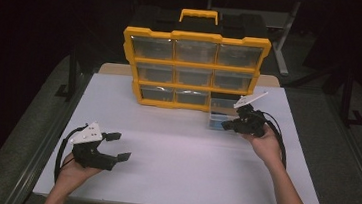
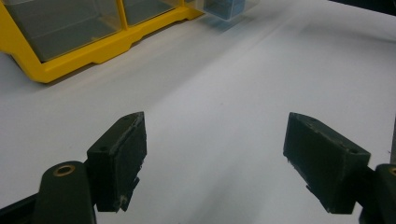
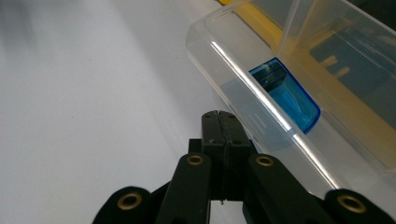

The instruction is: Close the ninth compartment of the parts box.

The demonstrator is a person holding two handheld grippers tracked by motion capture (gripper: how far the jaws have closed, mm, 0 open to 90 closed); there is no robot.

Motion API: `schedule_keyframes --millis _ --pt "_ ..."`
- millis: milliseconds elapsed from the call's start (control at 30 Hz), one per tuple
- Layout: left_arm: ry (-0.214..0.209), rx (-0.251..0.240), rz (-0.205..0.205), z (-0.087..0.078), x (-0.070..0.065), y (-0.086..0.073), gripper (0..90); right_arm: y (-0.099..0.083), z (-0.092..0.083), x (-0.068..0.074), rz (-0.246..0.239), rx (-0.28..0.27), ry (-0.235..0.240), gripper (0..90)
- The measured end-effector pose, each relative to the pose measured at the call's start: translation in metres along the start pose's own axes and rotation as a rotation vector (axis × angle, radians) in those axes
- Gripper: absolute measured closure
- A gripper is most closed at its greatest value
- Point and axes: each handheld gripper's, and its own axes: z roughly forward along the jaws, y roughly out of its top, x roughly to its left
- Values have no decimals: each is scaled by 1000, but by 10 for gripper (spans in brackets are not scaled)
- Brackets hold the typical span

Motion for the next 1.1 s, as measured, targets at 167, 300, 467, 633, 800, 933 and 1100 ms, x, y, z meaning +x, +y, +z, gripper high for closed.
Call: schedule_keyframes --millis 167,300,467,633,800,933,1100 --pt "0 0 5 0 0 0 213 1 0 -3 6 1 -4 888" --pt "0 3 15 0 1 0 212 3 0 -4 2 4 -7 888" --pt "-2 9 7 -1 1 1 212 7 1 -6 -2 10 -18 888" --pt "-2 5 4 -1 1 0 213 9 2 -9 -3 7 -24 888" --pt "-1 4 3 -2 1 0 213 10 3 -10 6 8 -25 888" --pt "-2 5 5 -1 1 0 212 11 4 -11 1 10 -32 888" --pt "0 3 2 -2 1 0 212 14 4 -13 4 17 -37 888"
